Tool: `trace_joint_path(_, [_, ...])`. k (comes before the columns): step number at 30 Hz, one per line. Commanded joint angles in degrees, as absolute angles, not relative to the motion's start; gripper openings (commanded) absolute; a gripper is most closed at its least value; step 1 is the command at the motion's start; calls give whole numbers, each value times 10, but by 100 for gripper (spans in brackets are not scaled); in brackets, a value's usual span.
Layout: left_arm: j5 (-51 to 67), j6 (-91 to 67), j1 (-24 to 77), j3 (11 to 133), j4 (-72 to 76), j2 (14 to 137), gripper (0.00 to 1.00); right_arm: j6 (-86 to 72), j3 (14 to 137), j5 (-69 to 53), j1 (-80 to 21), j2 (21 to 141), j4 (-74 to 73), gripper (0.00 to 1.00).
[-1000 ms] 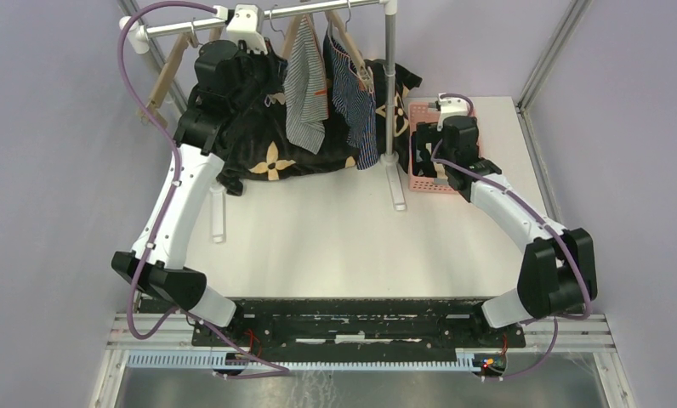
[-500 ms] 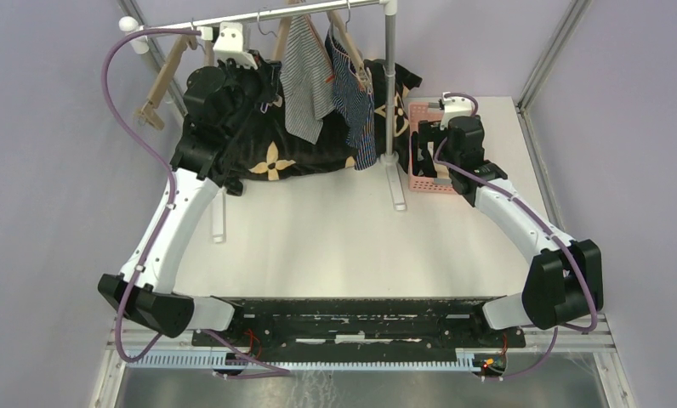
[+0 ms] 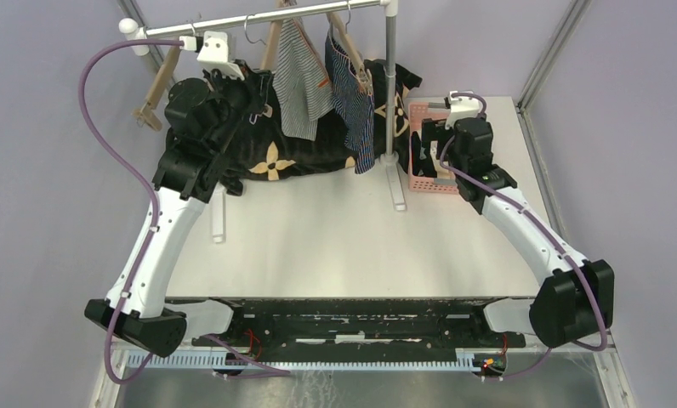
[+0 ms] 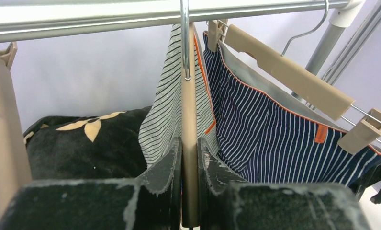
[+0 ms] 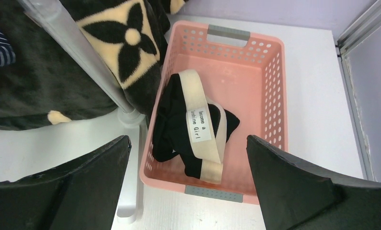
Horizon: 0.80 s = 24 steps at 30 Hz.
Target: Remove the underwear clipped to the hanger
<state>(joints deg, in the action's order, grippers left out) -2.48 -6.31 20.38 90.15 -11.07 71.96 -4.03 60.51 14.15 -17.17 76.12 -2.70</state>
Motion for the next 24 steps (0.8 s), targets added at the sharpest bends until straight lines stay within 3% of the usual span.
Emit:
trace_joint_path(1, [-22, -62, 207, 919, -120, 685, 3, -37, 609, 134, -178, 725, -27, 100])
trace_joint_path(15, [32, -96, 207, 790, -196, 579, 3, -43, 630, 91, -185, 687, -78, 100])
trace_joint_path(24, [214, -100, 207, 708, -274, 444, 3, -41, 678, -76, -185, 682, -169, 100])
